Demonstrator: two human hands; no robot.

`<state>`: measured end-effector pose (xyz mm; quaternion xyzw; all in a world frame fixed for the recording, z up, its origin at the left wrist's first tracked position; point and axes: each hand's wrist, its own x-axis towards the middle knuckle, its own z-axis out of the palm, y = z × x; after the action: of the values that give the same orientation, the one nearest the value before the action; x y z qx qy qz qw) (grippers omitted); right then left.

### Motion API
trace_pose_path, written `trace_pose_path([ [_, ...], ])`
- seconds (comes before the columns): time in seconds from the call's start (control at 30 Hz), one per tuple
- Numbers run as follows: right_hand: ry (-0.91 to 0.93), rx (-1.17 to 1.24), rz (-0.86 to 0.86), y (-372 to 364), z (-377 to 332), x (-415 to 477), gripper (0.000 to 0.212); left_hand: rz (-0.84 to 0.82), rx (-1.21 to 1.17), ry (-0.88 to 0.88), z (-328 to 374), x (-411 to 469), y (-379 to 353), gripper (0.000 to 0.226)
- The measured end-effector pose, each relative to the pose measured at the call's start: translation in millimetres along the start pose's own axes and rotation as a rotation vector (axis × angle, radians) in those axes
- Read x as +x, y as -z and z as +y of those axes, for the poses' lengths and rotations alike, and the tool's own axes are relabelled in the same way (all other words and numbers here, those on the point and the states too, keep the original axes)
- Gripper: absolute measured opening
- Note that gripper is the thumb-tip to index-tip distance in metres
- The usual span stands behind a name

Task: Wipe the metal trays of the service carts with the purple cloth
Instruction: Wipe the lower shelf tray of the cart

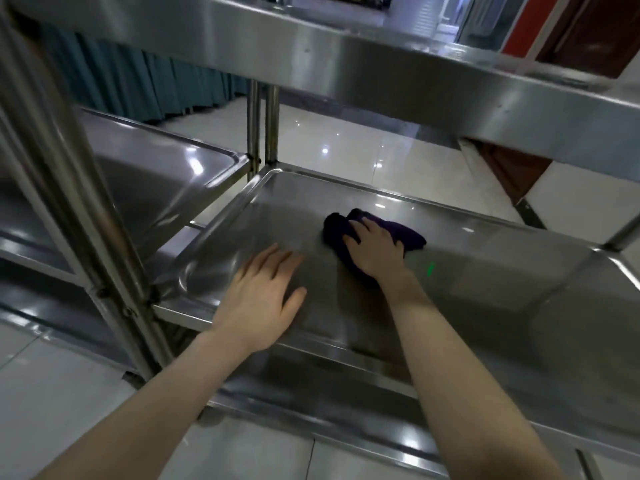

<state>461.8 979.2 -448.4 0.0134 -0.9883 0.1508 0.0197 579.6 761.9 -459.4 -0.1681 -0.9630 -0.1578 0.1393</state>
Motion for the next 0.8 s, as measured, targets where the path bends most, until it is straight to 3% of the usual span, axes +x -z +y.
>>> trace_pose_path([
  [0.13,0.283,-0.041,-0.055,-4.2,11.6,-114.0,0.051,-0.033,0.034,0.004,8.7,0.1,6.0,0.054],
  [0.27,0.304,0.016,-0.025,9.7,42.0,-200.8,0.056,-0.084,0.093,-0.024,16.2,-1.8,11.4,0.054],
  [0.43,0.120,-0.055,-0.011,13.8,55.4,-115.7,0.052,-0.172,0.110,-0.108,17.3,0.9,15.6,0.054],
  [0.6,-0.098,-0.001,0.004,21.6,52.2,9.8,0.050,-0.091,0.110,-0.111,13.9,2.1,7.7,0.056],
  [0.7,-0.052,-0.021,0.008,8.2,31.7,-9.9,0.050,-0.092,0.111,-0.094,12.9,1.9,8.4,0.063],
  [0.8,0.070,-0.042,-0.039,4.7,24.2,-91.9,0.049,-0.158,0.106,-0.099,11.5,3.1,7.7,0.061],
])
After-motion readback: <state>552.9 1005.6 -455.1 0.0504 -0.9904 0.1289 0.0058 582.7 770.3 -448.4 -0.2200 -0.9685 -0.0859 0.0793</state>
